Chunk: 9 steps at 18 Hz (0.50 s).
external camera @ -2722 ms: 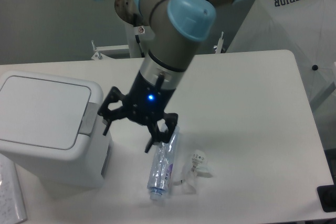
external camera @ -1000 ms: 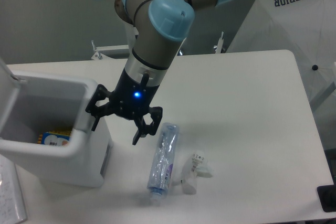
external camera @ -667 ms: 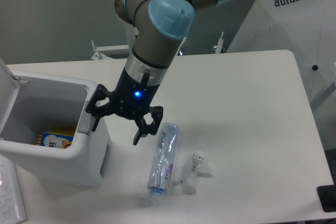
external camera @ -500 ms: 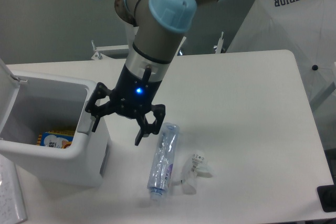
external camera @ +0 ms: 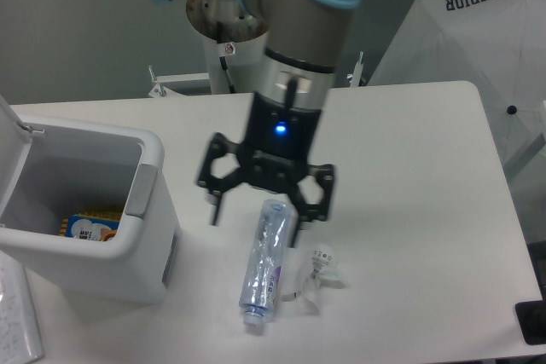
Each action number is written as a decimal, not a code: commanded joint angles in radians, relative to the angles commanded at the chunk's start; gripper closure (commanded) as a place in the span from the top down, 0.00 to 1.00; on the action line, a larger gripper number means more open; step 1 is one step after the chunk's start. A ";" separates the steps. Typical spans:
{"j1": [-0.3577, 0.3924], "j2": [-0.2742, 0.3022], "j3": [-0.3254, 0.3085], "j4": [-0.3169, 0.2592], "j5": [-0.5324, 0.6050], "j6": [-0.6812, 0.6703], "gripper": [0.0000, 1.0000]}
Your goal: Open the trash can
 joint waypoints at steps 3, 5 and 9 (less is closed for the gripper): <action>0.060 -0.057 -0.040 0.003 0.135 0.161 1.00; 0.103 -0.130 0.000 -0.003 0.193 0.247 1.00; 0.108 -0.201 0.082 -0.073 0.306 0.423 1.00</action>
